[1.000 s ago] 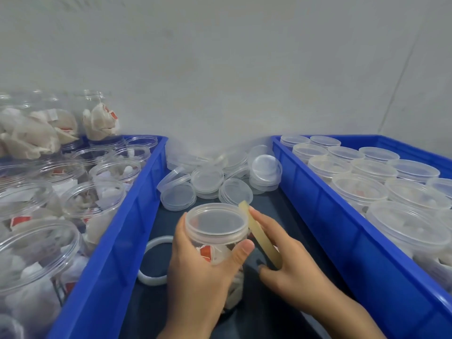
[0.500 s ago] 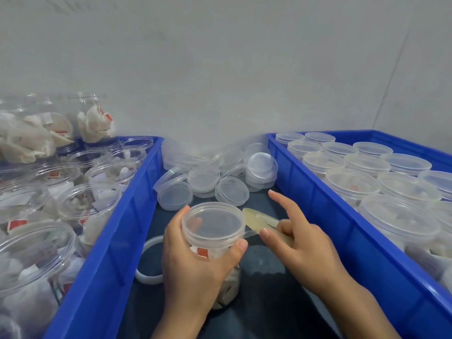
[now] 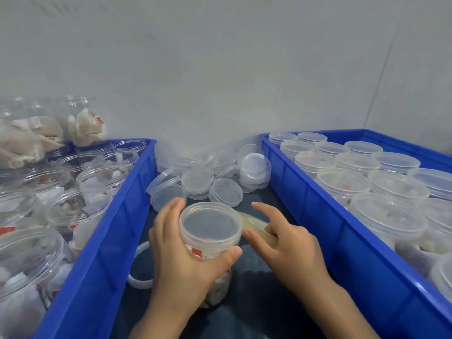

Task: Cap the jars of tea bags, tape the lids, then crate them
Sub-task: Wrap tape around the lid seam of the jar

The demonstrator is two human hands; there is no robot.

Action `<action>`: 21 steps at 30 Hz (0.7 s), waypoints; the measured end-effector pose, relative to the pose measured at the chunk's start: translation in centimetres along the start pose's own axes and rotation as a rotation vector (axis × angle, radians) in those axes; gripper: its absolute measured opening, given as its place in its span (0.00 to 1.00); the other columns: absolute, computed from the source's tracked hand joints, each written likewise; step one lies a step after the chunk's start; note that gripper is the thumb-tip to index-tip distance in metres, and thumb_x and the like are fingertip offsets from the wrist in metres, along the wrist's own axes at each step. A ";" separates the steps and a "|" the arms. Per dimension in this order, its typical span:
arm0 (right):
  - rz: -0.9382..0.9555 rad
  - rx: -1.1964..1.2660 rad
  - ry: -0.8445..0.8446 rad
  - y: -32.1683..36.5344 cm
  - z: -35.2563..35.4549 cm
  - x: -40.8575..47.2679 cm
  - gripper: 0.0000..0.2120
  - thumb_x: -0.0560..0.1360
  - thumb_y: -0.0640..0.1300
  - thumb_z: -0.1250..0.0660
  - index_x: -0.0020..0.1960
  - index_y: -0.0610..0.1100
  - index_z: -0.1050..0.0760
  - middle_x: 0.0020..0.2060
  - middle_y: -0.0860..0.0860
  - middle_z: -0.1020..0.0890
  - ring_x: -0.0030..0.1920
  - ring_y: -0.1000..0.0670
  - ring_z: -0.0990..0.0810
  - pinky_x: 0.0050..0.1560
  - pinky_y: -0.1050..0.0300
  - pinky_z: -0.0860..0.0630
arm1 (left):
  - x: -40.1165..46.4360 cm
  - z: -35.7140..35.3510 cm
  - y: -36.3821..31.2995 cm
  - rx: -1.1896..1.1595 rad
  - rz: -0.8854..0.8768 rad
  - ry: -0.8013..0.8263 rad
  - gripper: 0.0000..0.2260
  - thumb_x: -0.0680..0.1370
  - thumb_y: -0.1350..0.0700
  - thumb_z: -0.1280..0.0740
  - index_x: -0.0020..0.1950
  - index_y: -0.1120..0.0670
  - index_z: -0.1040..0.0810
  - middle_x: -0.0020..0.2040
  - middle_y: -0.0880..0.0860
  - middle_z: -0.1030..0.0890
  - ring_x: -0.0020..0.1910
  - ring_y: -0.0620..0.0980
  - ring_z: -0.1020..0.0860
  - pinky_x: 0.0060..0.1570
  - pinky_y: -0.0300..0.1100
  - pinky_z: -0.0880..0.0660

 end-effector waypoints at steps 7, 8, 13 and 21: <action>0.154 -0.208 -0.357 2.2 1.7 -0.4 0.24 0.65 0.62 0.32 0.54 0.47 0.19 0.30 0.58 0.20 0.26 0.55 0.21 0.23 0.65 0.33 | 2.7 0.4 -3.0 0.561 0.063 0.436 0.49 0.54 0.33 0.39 0.60 0.22 0.74 0.52 0.43 0.41 0.47 0.43 0.32 0.37 0.36 0.35; 0.185 -0.221 -0.369 2.4 1.6 -0.5 0.25 0.65 0.63 0.34 0.53 0.46 0.19 0.29 0.58 0.20 0.25 0.55 0.22 0.21 0.65 0.33 | 2.9 0.2 -3.3 0.620 0.084 0.504 0.48 0.53 0.33 0.42 0.61 0.22 0.73 0.51 0.46 0.43 0.46 0.46 0.30 0.35 0.36 0.35; 0.163 -0.154 -0.238 2.3 1.8 -0.2 0.28 0.66 0.66 0.34 0.57 0.48 0.21 0.33 0.60 0.20 0.29 0.56 0.21 0.23 0.70 0.38 | 3.9 -2.0 -3.4 0.669 0.158 0.713 0.34 0.67 0.39 0.35 0.70 0.35 0.44 0.55 0.47 0.44 0.62 0.53 0.37 0.48 0.43 0.32; 0.000 0.105 -0.063 -0.1 1.0 0.0 0.35 0.68 0.73 0.64 0.71 0.59 0.46 0.43 0.56 0.18 0.42 0.55 0.21 0.41 0.56 0.28 | 3.6 -2.5 -3.4 0.791 0.011 0.571 0.34 0.61 0.23 0.52 0.64 0.35 0.42 0.64 0.44 0.35 0.64 0.51 0.36 0.47 0.44 0.35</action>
Point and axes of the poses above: each hand's wrist, its own x-axis towards the middle knuckle, its own z-axis out of the back of the hand, y = z × x, the point moved 5 cm from there along x, towards the middle knuckle
